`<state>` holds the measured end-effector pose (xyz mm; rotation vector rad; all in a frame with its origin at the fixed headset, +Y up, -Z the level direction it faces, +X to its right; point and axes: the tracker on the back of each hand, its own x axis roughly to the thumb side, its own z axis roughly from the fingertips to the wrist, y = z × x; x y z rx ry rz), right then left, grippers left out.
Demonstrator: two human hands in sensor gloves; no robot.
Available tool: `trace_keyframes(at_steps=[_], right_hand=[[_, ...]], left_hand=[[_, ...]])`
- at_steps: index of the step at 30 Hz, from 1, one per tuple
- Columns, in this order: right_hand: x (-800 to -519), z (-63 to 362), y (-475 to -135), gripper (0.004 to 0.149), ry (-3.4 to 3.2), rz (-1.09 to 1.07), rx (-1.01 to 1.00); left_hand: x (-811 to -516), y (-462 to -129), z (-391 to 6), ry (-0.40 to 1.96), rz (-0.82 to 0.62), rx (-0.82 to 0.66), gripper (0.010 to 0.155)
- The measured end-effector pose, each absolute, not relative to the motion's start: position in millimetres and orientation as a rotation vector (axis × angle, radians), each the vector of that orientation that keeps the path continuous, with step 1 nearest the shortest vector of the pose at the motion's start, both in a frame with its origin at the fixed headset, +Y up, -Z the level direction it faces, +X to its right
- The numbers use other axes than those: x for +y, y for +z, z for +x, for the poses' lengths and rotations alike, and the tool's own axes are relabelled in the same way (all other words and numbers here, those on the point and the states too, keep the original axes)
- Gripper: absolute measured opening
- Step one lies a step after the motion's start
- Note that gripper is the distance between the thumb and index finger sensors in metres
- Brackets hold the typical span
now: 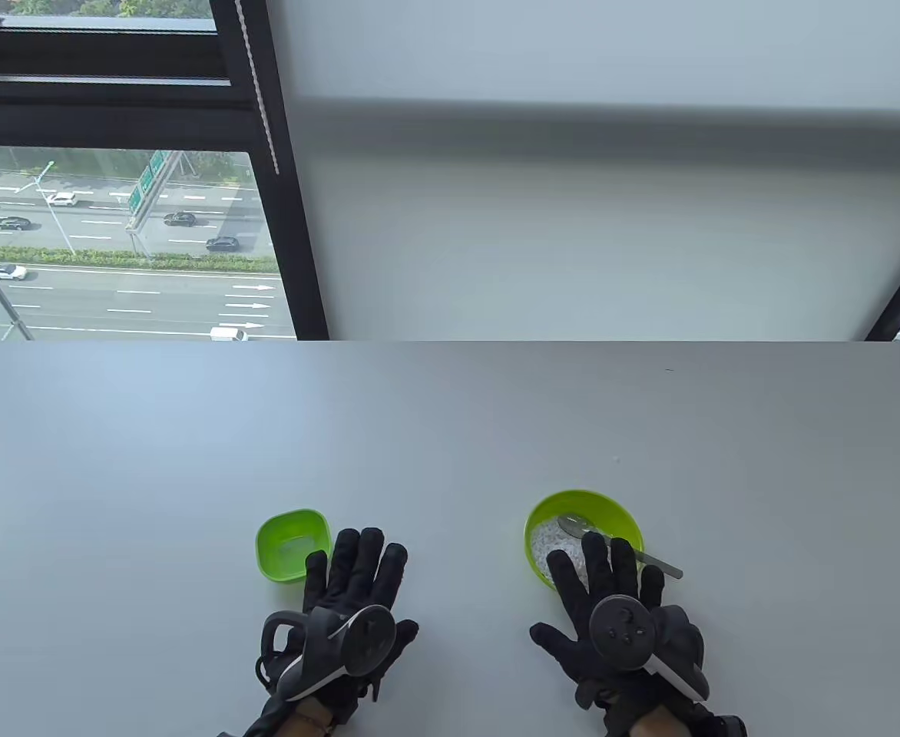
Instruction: Scoop rice into small dish
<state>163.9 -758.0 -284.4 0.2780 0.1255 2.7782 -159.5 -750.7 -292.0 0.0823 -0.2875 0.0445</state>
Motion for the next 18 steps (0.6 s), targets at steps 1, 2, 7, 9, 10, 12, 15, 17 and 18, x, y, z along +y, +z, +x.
trace_keyframes(at_steps=[1, 2, 7, 9, 10, 12, 15, 17, 18], right_hand=[[-758.1, 163.2, -284.5, 0.086, 2.789, 0.285, 0.126], [-758.2, 162.6, -284.5, 0.086, 2.795, 0.283, 0.126], [-758.2, 164.9, -284.8, 0.086, 2.784, 0.265, 0.126], [-758.6, 166.1, -285.2, 0.086, 2.781, 0.255, 0.124], [-758.6, 166.5, -285.5, 0.086, 2.78, 0.252, 0.128], [-758.8, 167.0, -285.7, 0.086, 2.774, 0.246, 0.129], [-758.7, 167.3, -285.5, 0.086, 2.769, 0.246, 0.137], [-758.7, 167.7, -285.6, 0.086, 2.767, 0.246, 0.129], [-758.0, 167.8, -285.5, 0.086, 2.761, 0.247, 0.129]], left_hand=[[-750.8, -292.0, -159.6, 0.044, 0.082, -0.286, 0.091], [-750.5, -291.9, -159.4, 0.04, 0.084, -0.286, 0.091], [-750.1, -291.5, -158.9, 0.035, 0.088, -0.287, 0.09], [-750.5, -291.8, -158.6, 0.032, 0.087, -0.283, 0.09], [-750.3, -291.8, -158.6, 0.03, 0.087, -0.281, 0.09], [-750.0, -292.0, -158.9, 0.033, 0.088, -0.277, 0.091], [-747.9, -292.1, -161.2, 0.04, 0.101, -0.258, 0.091], [-744.4, -291.7, -164.1, 0.038, 0.124, -0.227, 0.09], [-742.2, -291.6, -166.1, 0.035, 0.134, -0.215, 0.09]])
